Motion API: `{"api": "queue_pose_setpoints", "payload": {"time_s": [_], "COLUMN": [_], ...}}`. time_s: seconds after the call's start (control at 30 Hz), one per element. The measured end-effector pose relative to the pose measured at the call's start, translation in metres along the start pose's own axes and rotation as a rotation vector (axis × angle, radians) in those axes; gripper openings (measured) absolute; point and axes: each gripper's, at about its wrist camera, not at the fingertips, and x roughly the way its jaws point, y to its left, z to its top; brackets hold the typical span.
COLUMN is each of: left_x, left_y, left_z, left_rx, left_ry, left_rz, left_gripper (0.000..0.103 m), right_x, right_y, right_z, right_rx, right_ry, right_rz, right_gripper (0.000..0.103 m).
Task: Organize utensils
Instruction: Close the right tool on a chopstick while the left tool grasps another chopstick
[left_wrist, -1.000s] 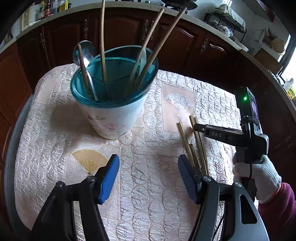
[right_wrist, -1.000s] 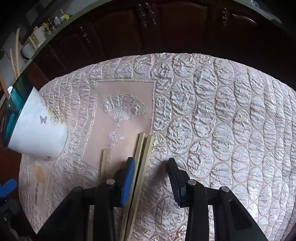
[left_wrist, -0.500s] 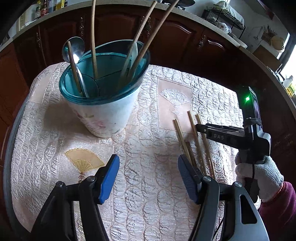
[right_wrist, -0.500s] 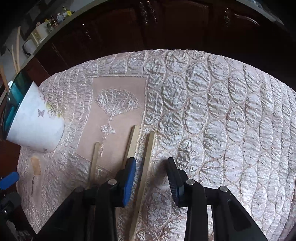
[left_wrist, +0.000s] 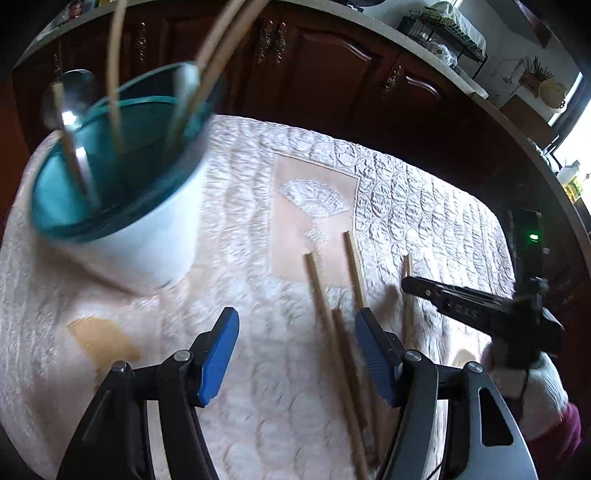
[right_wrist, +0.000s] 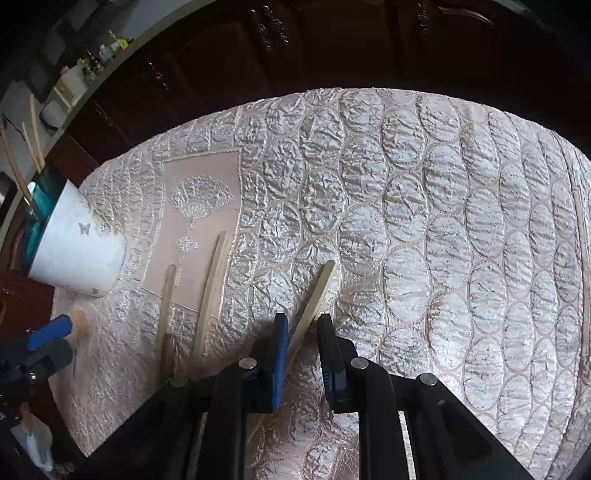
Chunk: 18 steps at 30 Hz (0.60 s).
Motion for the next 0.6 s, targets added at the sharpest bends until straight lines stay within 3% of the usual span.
{"api": "queue_pose_setpoints", "payload": {"time_s": [0.17, 0.27, 0.47, 0.6], "left_x": [0.028, 0.046, 0.071, 0.090], "left_y": [-0.016, -0.014, -0.019, -0.024], "left_z": [0.014, 0.022, 0.031, 0.025], "left_rx": [0.015, 0.005, 0.010, 0.035], "left_ry": [0.007, 0.033, 0.062, 0.112], "left_rz": [0.042, 0.063, 0.065, 0.058], "left_gripper": [0.065, 0.056, 0.042, 0.014], "right_x": [-0.001, 0.013, 0.021, 0.035], "right_y": [-0.029, -0.041, -0.027, -0.011], "right_z": [0.011, 0.034, 0.040, 0.043], "right_rx": [0.035, 0.028, -0.005, -0.023], "right_ry": [-0.005, 0.002, 0.000, -0.011], "right_rz": [0.016, 0.007, -0.003, -0.007], "right_gripper": [0.023, 0.023, 0.023, 0.017]}}
